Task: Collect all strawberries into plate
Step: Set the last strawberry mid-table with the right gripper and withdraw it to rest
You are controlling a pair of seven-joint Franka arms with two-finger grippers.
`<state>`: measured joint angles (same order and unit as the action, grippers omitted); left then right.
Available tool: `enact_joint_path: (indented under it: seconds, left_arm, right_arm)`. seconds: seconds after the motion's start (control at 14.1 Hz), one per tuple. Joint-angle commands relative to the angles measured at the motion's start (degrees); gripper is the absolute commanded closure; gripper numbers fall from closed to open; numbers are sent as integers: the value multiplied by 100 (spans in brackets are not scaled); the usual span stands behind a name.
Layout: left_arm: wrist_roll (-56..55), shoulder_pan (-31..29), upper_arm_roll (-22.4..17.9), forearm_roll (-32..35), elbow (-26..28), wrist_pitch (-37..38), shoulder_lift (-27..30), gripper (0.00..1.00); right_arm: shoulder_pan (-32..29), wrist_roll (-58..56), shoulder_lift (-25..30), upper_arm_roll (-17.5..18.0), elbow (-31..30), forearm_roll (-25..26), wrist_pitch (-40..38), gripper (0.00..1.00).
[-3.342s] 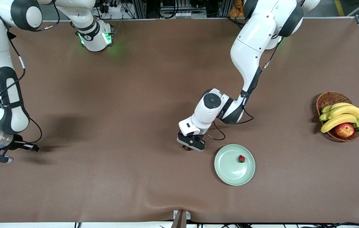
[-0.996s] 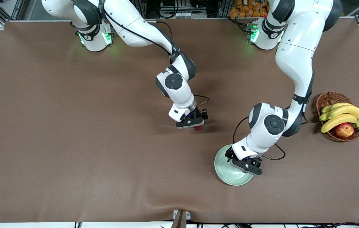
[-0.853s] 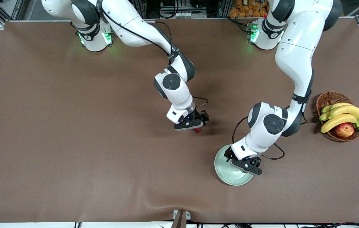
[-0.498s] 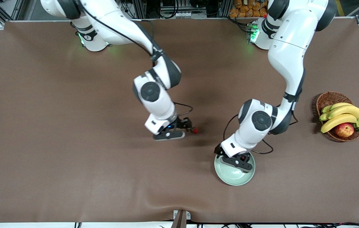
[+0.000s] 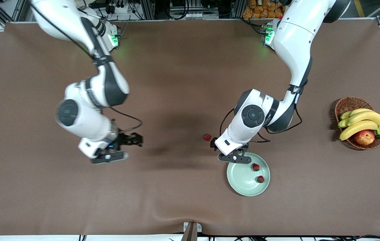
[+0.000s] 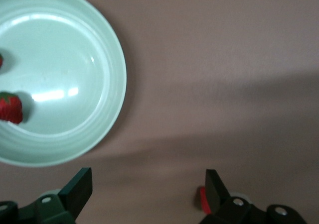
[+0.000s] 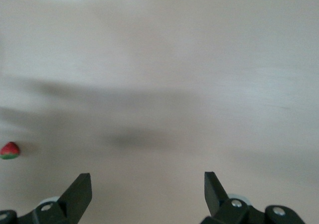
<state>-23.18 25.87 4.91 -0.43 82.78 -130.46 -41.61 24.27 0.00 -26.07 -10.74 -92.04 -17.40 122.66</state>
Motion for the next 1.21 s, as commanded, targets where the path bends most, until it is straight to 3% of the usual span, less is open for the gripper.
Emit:
enact_joint_path:
  seconds: [0.0,0.14,0.28,0.5,0.57,0.78,1.14]
  left_arm:
    - [-509,251,-43,122,230,301,197,0]
    - [-976,444,-43,122,265,328,171,0]
    - [-1074,524,-43,122,248,319,136,0]
    - [-1083,542,-43,122,213,197,-22,4]
    - [-1083,568,-43,122,213,118,-57,7]
    - [-1092,621,-34,96,221,-32,-242,14]
    - [-1092,692,-34,61,187,-129,-417,15]
  right_arm:
    - [-579,-115,1005,186,-842,576,-205,0]
    - [-1010,-106,1348,186,-842,1314,-811,0]
    - [-1423,-106,1699,274,-833,1633,-1260,0]
    - [-2380,-53,2096,1071,-789,1643,-1823,0]
    - [-2540,-53,2219,1179,-789,1643,-1964,0]
    - [-2568,-53,2378,1145,-632,1643,-2446,0]
    - [-2577,-53,2413,1197,194,1634,-3493,0]
